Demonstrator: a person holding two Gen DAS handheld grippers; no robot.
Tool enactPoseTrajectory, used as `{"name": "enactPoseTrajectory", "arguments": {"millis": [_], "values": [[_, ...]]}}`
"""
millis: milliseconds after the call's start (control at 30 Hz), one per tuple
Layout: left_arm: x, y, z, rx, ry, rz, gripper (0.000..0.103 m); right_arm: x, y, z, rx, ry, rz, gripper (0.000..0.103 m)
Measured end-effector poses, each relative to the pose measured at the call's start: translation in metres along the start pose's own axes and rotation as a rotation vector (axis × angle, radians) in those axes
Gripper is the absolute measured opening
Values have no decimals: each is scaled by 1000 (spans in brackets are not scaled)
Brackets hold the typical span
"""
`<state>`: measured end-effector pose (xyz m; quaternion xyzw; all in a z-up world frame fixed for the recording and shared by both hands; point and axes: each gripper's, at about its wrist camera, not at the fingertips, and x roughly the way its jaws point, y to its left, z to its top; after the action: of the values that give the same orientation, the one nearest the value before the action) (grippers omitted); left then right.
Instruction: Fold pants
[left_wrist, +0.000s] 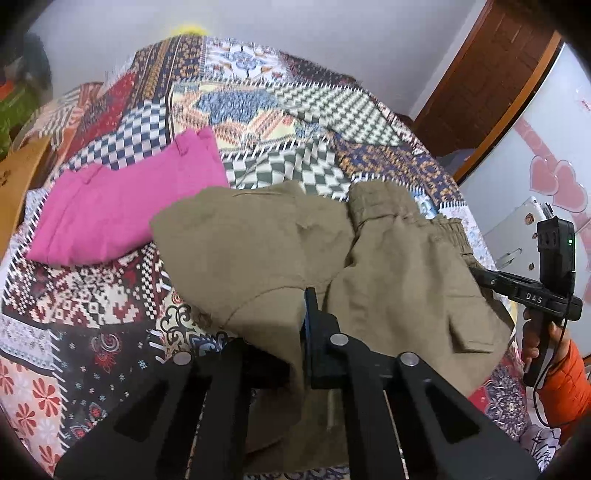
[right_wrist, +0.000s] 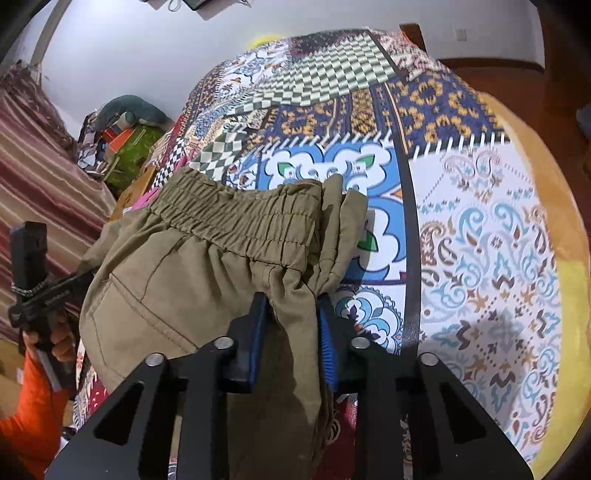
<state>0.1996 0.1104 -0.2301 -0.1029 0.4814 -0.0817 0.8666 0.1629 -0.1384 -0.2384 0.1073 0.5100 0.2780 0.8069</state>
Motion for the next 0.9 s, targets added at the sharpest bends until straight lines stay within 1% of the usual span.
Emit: {"name": "enactPoseTrajectory", "arguments": {"millis": [67,167,300,367,467,600,733,800,900], "values": [[-10,-5,2,10,-25,-6,5,-6,2,3,-5,-22,-2,16],[-25,-15,3,30,-55,-6,4,-17,6,7,-7,-61,1,14],[-43,-26,5,59,-100,11,2,-29,18,14,-57,-97,-17,12],[-51,-29,5,63,-119,6,2,-35,26,17,-84,-117,-21,11],[-60,-31,5,61,-133,5,2,-43,35,21,-114,-140,-23,11],[-64,-31,2,60,-130,8,2,-49,44,24,-143,-157,-27,11],[-60,-22,-5,24,-106,5,2,-44,41,22,-135,-131,-27,11],[-54,-14,-9,-2,-82,2,2,-37,31,18,-102,-96,-21,11],[-44,-7,-15,-14,-48,25,2,-21,13,10,-38,-28,-8,15]]}}
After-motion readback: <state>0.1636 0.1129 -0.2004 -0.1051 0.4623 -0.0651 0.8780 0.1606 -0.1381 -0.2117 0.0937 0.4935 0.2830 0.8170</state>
